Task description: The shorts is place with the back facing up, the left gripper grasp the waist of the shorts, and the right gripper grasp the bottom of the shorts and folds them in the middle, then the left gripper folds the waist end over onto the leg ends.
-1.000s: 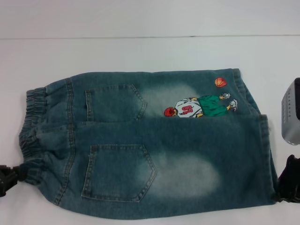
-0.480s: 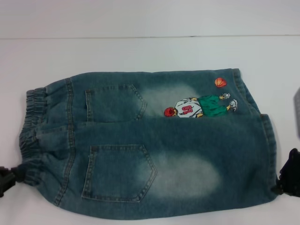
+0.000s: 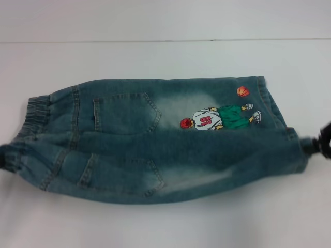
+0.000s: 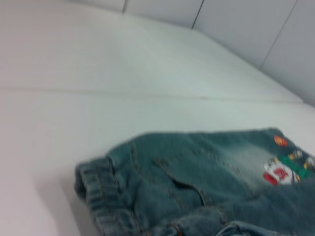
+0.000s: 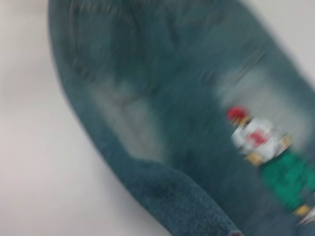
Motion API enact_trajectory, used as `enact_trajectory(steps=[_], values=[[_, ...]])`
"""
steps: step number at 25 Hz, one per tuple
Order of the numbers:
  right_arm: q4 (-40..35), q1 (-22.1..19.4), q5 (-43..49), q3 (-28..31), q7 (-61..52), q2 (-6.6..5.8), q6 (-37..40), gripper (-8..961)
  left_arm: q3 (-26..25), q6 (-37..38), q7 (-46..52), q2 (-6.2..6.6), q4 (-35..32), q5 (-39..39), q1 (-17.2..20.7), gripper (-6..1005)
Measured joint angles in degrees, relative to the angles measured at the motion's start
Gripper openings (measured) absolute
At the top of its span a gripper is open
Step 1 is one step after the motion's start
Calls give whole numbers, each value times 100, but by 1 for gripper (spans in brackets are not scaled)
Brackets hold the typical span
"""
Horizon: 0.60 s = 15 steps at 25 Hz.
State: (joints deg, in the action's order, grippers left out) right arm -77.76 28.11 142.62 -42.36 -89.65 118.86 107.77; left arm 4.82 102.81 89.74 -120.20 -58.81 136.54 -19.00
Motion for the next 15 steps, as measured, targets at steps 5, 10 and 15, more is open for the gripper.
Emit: enact_trajectory(steps=[5, 10, 15], values=[[3, 52, -552, 365, -390, 16, -761, 35, -2, -234, 213, -13, -20, -344, -77, 54], [205, 130, -759, 338, -821, 90, -1604, 35, 99, -726, 523, -84, -4, -477, -337, 54], [484, 179, -936, 270, -1137, 95, -2317, 36, 697, -1445, 858, -162, 38, -454, -482, 54]])
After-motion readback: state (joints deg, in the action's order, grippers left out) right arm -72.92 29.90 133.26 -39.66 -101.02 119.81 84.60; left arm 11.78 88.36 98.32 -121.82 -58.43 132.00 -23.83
